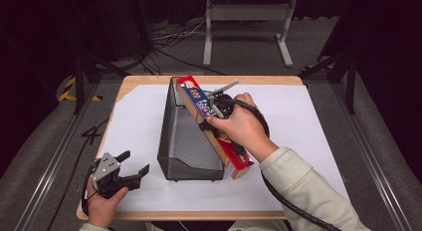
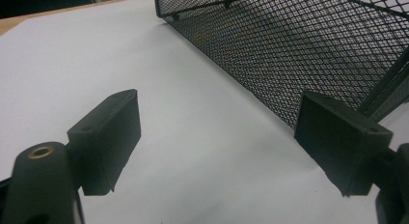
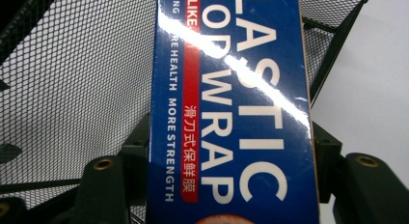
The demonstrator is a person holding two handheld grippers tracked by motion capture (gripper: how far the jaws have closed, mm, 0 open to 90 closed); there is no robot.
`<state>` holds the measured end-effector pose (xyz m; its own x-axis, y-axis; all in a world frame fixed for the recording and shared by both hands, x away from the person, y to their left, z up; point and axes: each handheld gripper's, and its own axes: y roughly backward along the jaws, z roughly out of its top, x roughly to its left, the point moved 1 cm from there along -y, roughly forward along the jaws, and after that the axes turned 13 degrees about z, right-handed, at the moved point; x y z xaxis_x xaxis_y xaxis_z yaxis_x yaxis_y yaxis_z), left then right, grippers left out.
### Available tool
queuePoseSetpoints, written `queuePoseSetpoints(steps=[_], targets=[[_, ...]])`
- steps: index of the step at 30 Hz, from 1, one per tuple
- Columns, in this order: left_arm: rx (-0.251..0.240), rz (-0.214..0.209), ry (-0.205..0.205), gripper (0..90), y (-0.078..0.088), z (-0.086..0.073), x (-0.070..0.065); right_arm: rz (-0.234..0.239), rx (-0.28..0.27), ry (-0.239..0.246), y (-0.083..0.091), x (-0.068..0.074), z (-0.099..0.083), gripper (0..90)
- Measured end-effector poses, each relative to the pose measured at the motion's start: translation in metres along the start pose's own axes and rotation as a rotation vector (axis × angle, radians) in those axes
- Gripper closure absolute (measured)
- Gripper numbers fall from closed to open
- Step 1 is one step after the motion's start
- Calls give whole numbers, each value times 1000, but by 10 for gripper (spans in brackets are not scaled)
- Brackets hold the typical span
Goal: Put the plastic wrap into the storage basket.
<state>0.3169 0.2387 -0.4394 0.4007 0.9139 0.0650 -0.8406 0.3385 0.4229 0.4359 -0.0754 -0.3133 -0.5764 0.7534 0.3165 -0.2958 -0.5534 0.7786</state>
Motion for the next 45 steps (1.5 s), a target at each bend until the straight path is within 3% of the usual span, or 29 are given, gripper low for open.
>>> queuePoseSetpoints(steps=[29,45], targets=[[-3,-4,-3,173,0,1,1,-33,120,-46,-45,0,-6,387],[0,-7,-3,173,-2,1,0,-55,198,-90,-59,-5,4,384]])
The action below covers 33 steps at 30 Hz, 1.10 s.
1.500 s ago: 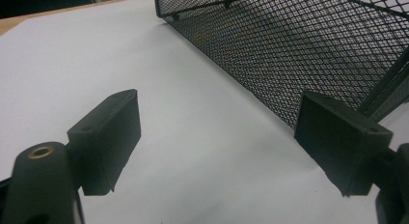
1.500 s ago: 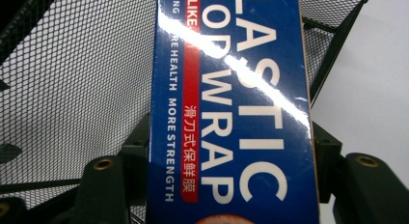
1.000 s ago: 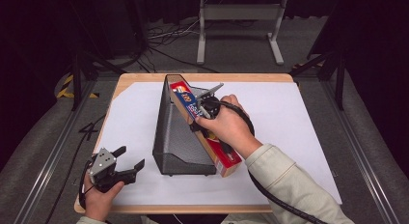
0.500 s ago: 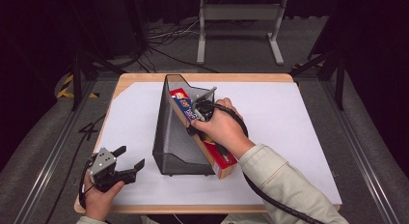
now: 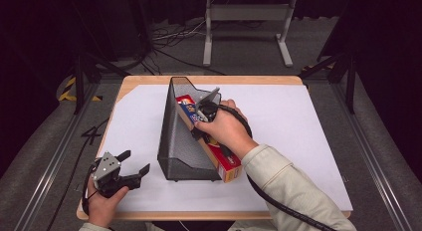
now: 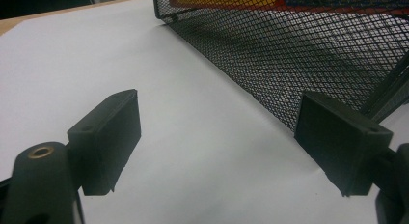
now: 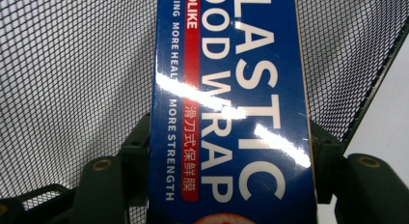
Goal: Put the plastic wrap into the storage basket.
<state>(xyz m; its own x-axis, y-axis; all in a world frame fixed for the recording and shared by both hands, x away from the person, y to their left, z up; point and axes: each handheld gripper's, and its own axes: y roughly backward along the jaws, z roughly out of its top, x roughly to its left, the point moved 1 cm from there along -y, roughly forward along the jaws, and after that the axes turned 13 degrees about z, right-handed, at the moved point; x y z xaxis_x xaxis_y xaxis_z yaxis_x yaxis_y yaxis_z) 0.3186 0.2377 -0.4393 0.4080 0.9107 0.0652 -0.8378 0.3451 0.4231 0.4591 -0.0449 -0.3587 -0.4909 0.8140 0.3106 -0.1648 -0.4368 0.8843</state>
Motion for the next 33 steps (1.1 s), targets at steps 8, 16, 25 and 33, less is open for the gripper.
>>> queuePoseSetpoints(steps=[8,16,25,33], targets=[[-3,3,-1,173,0,0,1,-7,16,8,-4,0,6,381],[-4,3,2,173,1,0,0,-15,18,12,-7,1,9,372],[-3,3,2,173,1,0,0,-1,-12,24,-5,2,10,289],[-2,4,1,172,1,0,0,19,-25,33,-2,-1,9,188]])
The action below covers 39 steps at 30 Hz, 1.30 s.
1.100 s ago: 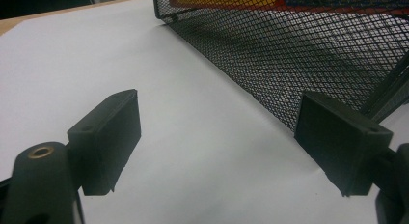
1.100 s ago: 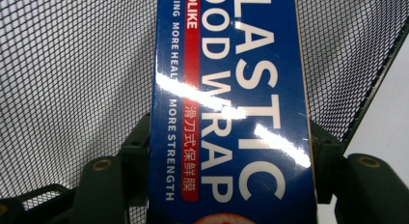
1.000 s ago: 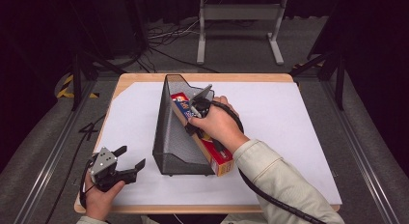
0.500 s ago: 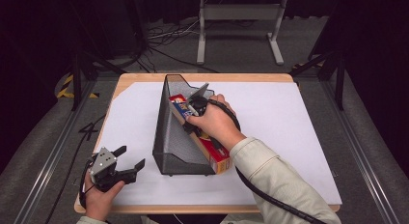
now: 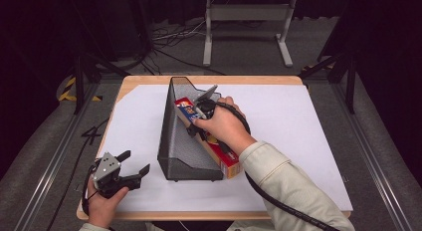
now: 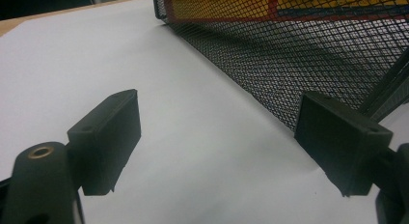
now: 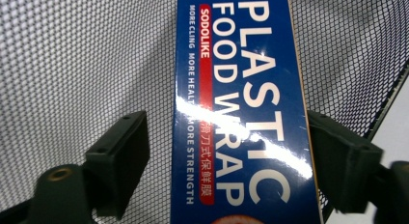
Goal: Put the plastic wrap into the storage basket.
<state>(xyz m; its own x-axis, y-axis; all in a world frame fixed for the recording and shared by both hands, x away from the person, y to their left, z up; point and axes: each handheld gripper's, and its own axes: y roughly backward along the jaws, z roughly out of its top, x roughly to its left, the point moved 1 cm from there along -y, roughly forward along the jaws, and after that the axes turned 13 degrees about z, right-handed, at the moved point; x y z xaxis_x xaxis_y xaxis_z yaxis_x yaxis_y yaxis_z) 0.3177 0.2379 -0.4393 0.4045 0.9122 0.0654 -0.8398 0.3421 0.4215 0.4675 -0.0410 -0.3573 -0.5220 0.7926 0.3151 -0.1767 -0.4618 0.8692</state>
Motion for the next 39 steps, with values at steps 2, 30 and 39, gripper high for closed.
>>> queuePoseSetpoints(steps=[2,30,39], targets=[[-2,0,0,173,0,0,0,3,-6,19,3,1,0,179],[0,1,1,172,0,0,0,145,-407,264,77,-4,-24,129],[1,6,1,172,1,-1,1,160,-480,301,111,-25,-50,124]])
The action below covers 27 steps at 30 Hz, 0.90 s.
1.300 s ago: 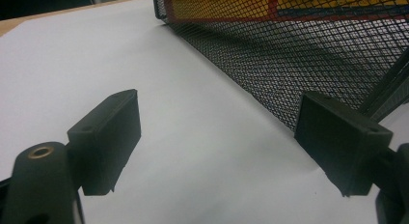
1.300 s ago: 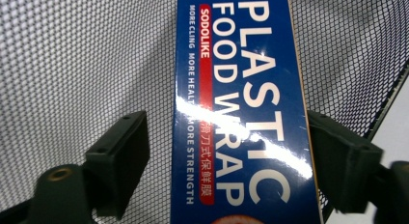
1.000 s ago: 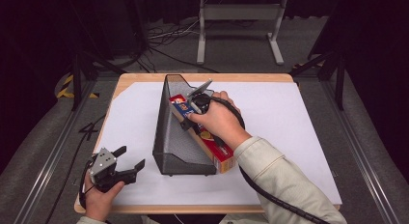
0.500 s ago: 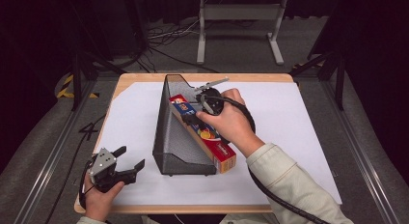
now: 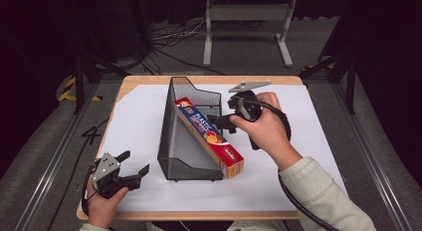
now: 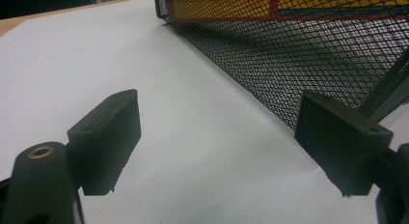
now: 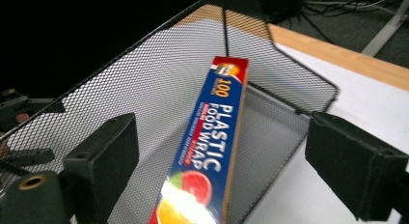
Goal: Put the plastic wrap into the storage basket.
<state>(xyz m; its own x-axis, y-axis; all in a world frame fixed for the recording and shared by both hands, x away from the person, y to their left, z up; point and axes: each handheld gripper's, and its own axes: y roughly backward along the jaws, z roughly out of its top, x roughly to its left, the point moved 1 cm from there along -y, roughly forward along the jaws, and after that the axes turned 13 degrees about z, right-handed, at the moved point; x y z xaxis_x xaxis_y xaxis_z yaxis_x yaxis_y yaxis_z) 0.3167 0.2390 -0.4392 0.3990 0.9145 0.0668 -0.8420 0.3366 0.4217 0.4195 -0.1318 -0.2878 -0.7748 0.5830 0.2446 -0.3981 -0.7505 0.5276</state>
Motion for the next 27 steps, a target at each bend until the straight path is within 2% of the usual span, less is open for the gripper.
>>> queuePoseSetpoints(steps=[4,10,18,23,27], targets=[[2,-2,-2,172,0,0,-1,-3,-26,-12,25,-8,-10,120],[4,0,-4,172,0,1,-2,-35,-34,-12,58,-23,-29,118],[6,1,-5,172,0,1,-3,-78,-55,83,99,-34,-54,115],[4,0,-5,172,1,1,-4,-82,-86,94,113,-40,-66,116],[7,1,-7,171,0,0,-3,-87,-121,83,119,-53,-91,112]])
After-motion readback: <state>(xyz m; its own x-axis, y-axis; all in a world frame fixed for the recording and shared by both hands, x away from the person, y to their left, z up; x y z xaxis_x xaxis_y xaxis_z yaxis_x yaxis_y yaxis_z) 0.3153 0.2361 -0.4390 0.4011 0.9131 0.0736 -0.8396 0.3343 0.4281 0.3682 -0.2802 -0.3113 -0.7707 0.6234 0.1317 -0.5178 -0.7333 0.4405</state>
